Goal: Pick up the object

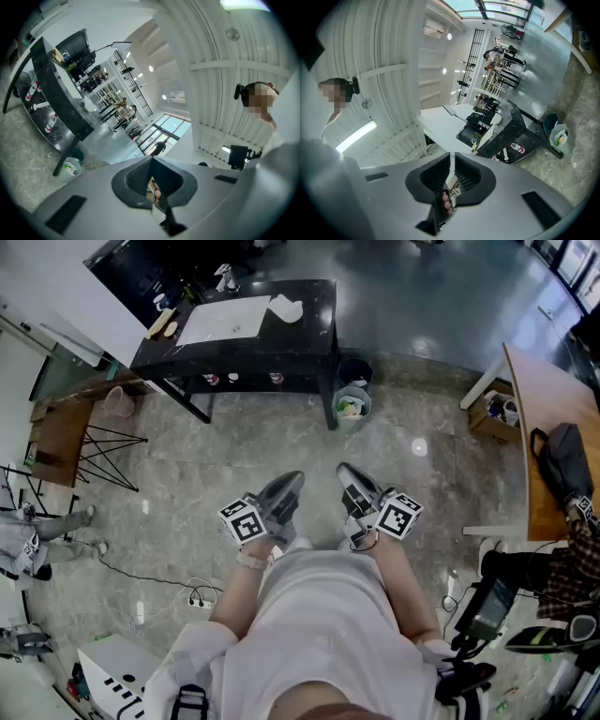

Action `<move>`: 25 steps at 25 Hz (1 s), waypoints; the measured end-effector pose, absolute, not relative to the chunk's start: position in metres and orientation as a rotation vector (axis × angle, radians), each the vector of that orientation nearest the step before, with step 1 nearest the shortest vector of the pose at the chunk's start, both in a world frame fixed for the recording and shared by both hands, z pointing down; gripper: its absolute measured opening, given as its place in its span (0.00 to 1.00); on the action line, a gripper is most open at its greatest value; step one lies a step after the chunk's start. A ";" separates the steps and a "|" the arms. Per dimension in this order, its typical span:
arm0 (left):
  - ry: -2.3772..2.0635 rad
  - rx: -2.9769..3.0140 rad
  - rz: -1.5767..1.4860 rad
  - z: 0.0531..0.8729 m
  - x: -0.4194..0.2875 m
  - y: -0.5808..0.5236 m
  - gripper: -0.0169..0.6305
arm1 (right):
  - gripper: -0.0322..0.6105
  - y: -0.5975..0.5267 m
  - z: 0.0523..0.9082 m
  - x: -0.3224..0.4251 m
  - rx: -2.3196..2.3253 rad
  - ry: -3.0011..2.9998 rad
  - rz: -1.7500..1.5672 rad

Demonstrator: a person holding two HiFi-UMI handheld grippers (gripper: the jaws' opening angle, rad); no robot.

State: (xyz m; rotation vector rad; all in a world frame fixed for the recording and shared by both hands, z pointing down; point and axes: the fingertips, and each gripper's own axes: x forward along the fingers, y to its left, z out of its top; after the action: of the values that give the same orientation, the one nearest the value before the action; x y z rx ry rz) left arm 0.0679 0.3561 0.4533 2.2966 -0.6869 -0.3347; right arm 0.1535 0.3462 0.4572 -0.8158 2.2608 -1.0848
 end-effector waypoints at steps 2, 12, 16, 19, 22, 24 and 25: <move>-0.685 2.297 -0.330 0.450 0.069 0.360 0.03 | 0.09 0.350 0.454 0.153 -0.819 2.260 -1.082; -0.697 2.297 -0.310 0.453 0.071 0.365 0.03 | 0.09 0.352 0.453 0.153 -0.810 2.246 -1.110; -0.737 2.273 -0.308 0.463 0.077 0.363 0.03 | 0.09 0.354 0.459 0.169 -0.800 2.240 -1.104; -0.744 2.285 -0.286 0.468 0.099 0.362 0.03 | 0.09 0.352 0.464 0.192 -0.811 2.241 -1.082; -0.738 2.296 -0.261 0.466 0.118 0.357 0.03 | 0.09 0.345 0.463 0.208 -0.811 2.237 -1.061; -0.732 2.295 -0.247 0.466 0.125 0.353 0.03 | 0.09 0.342 0.462 0.213 -0.807 2.234 -1.058; -0.729 2.294 -0.247 0.467 0.126 0.350 0.03 | 0.09 0.341 0.462 0.215 -0.810 2.233 -1.061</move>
State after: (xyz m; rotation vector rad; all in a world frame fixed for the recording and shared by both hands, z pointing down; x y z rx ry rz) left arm 0.1264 0.3503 0.4672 2.2939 -0.7292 -0.2468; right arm 0.2146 0.3410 0.4615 -0.8099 2.2335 -1.0607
